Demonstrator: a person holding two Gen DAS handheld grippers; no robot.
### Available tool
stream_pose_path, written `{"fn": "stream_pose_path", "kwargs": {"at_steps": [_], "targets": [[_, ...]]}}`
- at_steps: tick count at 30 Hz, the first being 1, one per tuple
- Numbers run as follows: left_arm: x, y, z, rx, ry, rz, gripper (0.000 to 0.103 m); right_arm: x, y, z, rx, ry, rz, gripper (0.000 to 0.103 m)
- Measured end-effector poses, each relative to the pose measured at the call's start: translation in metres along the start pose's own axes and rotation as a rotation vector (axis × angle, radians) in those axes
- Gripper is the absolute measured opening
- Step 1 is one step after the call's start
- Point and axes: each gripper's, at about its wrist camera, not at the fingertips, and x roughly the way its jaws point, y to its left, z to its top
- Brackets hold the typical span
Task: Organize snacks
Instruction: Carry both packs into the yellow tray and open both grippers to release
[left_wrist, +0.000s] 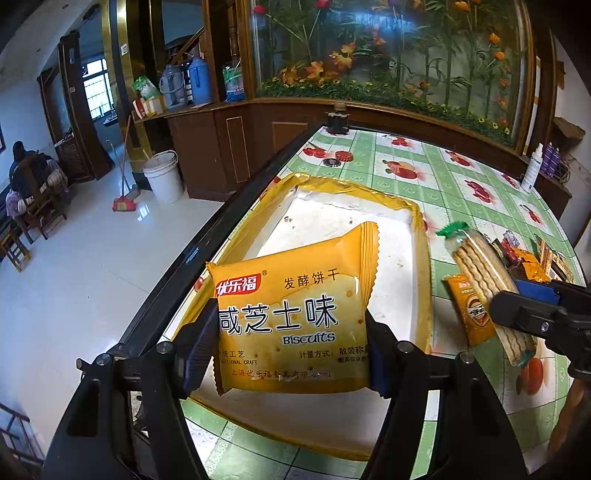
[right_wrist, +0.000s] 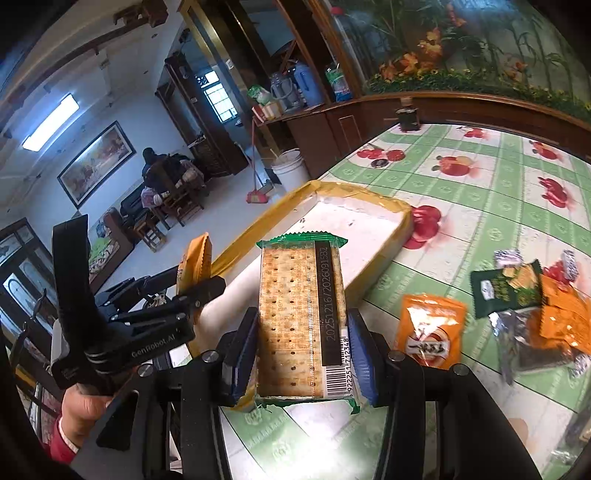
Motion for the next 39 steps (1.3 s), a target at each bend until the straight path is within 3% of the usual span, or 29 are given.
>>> {"fn": "stream_pose_path", "kwargs": {"at_steps": [14,25,30,36,39], "targets": [[0.024,0.020,-0.003,-0.033,0.047,0.025,0.068,0.079,0.019,0.043,-0.067,0.092,0.016,0.047],[0.043,0.020,-0.007,-0.027,0.096,0.035,0.070,0.135,0.016,0.041,-0.076,0.188,-0.021,0.048],[0.046,0.013,-0.011,-0.001,0.114,0.076,0.075,0.134,0.009,0.041,-0.066,0.175,-0.031,0.055],[0.028,0.008,-0.008,0.013,0.057,0.082,0.079,0.098,0.003,0.043,-0.040,0.104,-0.037,0.062],[0.018,0.006,-0.004,0.007,0.029,0.081,0.080,0.074,-0.003,0.043,-0.019,0.058,-0.047,0.071]]}}
